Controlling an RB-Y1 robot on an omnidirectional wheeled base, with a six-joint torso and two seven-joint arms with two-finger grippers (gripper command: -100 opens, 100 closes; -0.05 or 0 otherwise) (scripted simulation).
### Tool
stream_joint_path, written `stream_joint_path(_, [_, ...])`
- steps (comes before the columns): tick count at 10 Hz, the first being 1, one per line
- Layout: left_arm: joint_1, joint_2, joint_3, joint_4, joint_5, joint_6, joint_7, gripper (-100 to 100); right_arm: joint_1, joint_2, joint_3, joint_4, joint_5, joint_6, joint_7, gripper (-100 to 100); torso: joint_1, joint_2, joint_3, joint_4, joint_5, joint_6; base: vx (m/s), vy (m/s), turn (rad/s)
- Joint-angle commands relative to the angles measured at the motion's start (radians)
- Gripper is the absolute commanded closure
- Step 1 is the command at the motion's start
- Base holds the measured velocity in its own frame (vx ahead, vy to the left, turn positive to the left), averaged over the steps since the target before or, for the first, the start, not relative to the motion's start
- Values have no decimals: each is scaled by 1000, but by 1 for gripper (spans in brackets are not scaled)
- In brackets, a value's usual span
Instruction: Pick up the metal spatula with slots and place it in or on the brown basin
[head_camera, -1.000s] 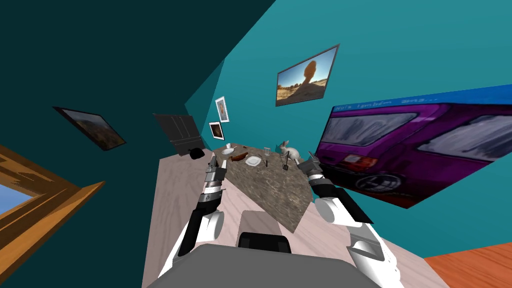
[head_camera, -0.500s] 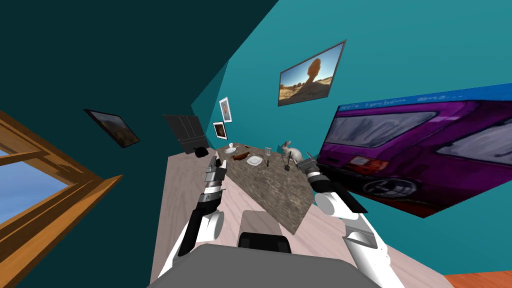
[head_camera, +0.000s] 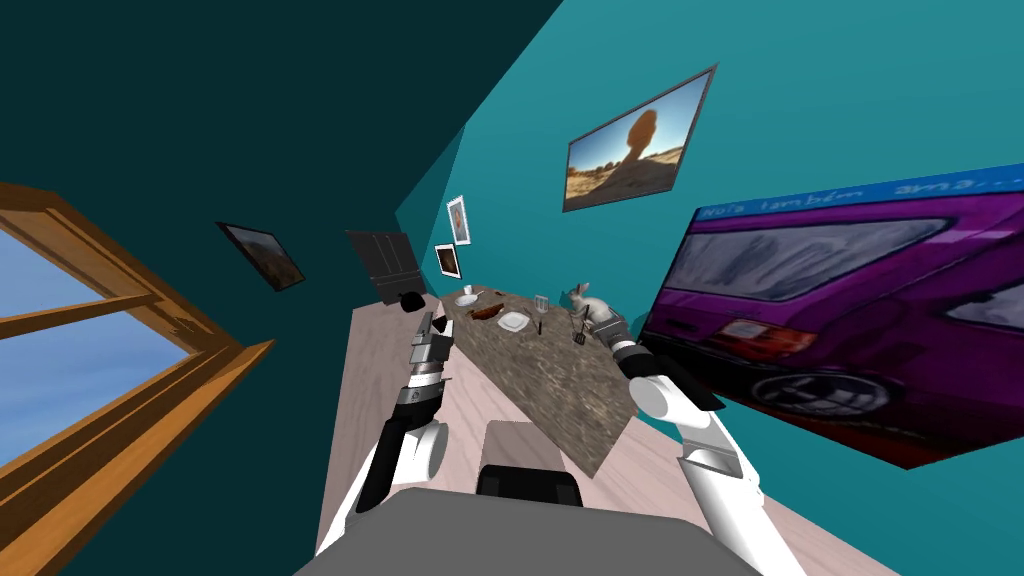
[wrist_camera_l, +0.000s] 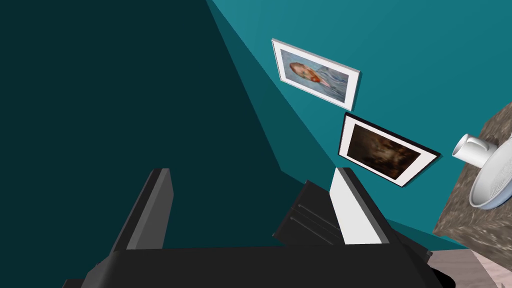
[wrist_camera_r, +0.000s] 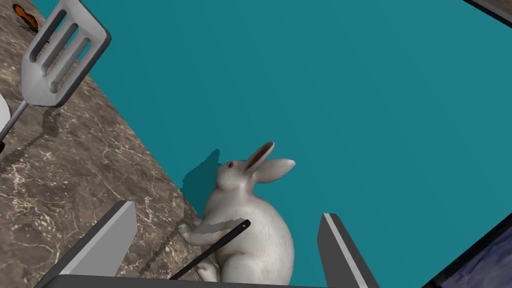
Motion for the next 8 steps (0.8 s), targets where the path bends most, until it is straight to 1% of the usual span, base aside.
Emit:
stream_joint_path(1, [0,0,0,0,0,0,0,0,-20,-2,-14,28,-23,44,-35,-100,0,0,0,0,0,0,15,-1,99])
stream_joint_path(3, [0,0,0,0,0,0,0,0,-45,2,-37,64,-54,104,-94,-100,1,-1,0,0,0,0,36,5,173])
stream_joint_path(4, [0,0,0,0,0,0,0,0,-45,2,-37,64,-54,114,-94,-100,1,-2,-1,0,0,-1,37,4,53])
stream_joint_path(6, [0,0,0,0,0,0,0,0,-67,8,-58,99,-81,174,-151,-100,1,-1,-1,0,0,0,41,11,133])
stream_joint_path(7, [0,0,0,0,0,0,0,0,-67,8,-58,99,-81,179,-151,-100,1,-2,-1,0,0,0,42,5,62])
stream_joint_path(8, [0,0,0,0,0,0,0,0,-77,12,-68,116,-92,210,-178,-100,1,-2,-1,0,0,0,40,11,116])
